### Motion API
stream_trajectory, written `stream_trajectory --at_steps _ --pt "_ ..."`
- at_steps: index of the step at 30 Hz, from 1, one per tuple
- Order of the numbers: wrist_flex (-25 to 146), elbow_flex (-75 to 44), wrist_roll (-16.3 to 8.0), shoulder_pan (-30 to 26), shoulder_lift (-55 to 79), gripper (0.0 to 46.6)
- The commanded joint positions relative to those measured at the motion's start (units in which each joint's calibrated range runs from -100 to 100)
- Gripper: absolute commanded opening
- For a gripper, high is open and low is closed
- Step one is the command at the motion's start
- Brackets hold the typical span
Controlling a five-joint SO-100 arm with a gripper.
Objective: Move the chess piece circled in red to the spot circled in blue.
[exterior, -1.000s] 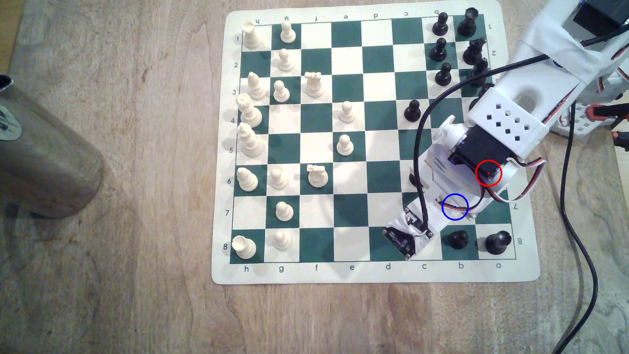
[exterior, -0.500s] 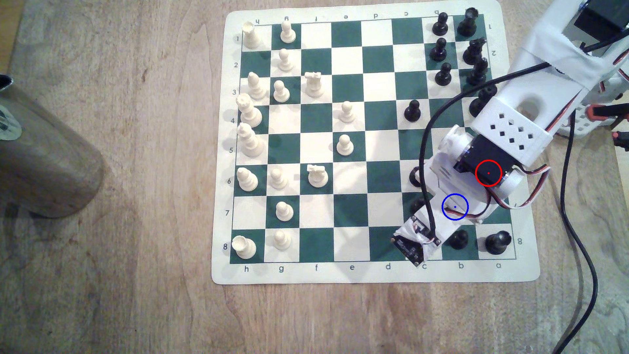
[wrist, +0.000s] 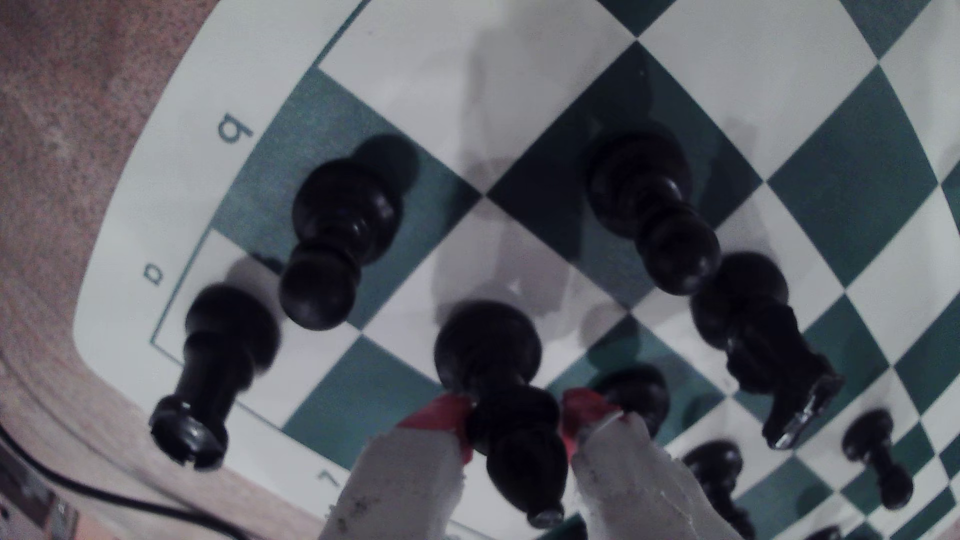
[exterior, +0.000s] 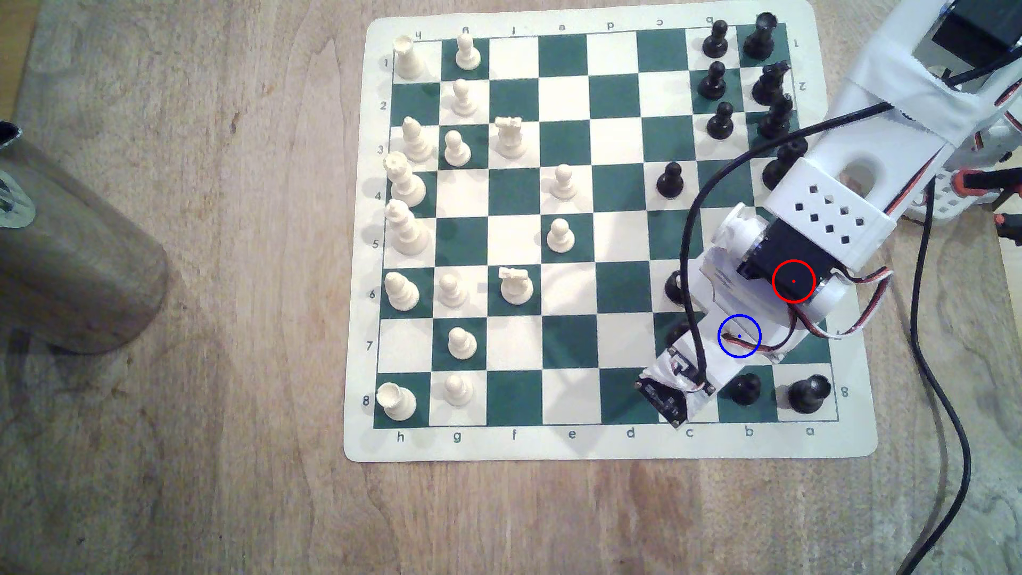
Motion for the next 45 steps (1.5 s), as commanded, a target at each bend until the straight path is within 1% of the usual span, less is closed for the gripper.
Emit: stream_trajectory --at_steps 1,12,16,17,18,25,39,41,43,44,45 --pt "-0.4 -0.4 -0.4 -0.9 -1.2 9.4" --pt "-1.1 -0.7 -0.8 -0.8 -1.5 8.4" --pt "-1.1 -0.4 -0.8 -0.9 -1.7 5.3" --pt "-1.1 -0.3 -0.7 -0.9 -1.7 3.8" --pt "-1.0 -0.3 -0.7 -0.9 -1.8 0.9" --pt "-0.7 -1.6 -0.8 -1.0 -2.9 0.3" --pt "-0.5 -3.8 -0.4 1.0 -3.4 0.3" --pt "-1.0 -3.1 -0.5 0.7 -3.4 1.9" --pt "-1.4 -3.1 -0.7 0.7 -3.4 7.5" --pt "-1.5 -3.0 -1.0 0.7 -3.4 11.3" --pt "-1.8 -3.0 -1.0 0.7 -3.4 11.9"
